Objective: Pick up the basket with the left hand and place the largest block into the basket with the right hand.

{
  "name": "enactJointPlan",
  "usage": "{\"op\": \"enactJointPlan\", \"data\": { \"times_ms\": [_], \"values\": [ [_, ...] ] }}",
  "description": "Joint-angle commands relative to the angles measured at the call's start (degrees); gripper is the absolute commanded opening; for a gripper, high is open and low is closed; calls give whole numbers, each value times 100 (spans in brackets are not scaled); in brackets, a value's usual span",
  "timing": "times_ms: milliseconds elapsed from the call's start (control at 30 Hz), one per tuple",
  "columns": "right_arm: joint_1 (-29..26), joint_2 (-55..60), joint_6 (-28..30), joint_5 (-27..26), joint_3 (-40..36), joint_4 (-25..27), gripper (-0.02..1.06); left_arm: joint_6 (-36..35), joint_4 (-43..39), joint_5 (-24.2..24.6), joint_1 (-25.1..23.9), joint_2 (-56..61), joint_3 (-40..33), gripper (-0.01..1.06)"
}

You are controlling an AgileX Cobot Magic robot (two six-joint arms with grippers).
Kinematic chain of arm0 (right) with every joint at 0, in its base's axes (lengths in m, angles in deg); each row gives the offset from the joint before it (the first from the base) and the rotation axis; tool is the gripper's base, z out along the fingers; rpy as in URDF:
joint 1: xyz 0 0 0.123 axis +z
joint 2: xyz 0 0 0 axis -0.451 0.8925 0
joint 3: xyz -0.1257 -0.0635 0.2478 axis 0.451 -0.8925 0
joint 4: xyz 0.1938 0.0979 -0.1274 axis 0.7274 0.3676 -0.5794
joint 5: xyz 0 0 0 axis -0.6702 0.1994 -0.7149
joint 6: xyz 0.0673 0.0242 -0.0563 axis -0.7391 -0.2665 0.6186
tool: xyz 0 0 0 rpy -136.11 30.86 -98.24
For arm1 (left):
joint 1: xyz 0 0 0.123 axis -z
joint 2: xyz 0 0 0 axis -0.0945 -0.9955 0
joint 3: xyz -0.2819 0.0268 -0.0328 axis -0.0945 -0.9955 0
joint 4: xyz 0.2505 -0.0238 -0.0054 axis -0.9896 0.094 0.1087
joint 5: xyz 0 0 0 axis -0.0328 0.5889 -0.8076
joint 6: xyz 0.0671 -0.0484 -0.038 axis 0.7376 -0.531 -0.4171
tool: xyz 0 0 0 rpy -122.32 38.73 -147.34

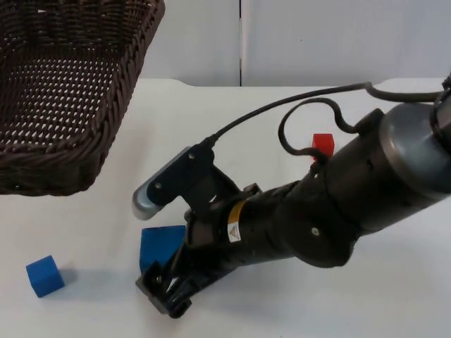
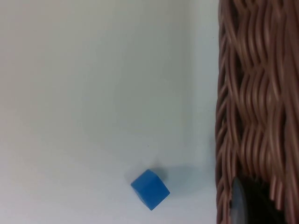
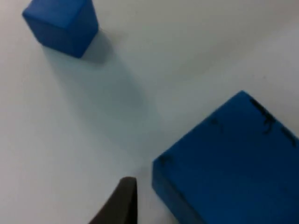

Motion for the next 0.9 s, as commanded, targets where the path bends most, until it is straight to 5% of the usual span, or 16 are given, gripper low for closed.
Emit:
{"op": "enactJointPlan", "data": {
  "times_ms": [0,100,333,467,733,867],
  "values": [
    [36,48,-397,-35,29,-419,102,-43,98,6,-15,70,14,0],
    [36,185,-753,-191,61,-1101,100,-43,98,-3,-15,70,14,0],
    [36,337,-883,-279,271,-1199,80,-43,98,36,-15,70,14,0],
    [36,337,-875,-317,271,-1199,62,-43,98,36,-15,70,14,0],
    [21,170,-633,66,271,-1199,2,-43,98,36,-15,70,14,0],
    [21,-106,-475,582,271,-1199,0,-43,98,-6,-15,70,14,0]
  ]
}}
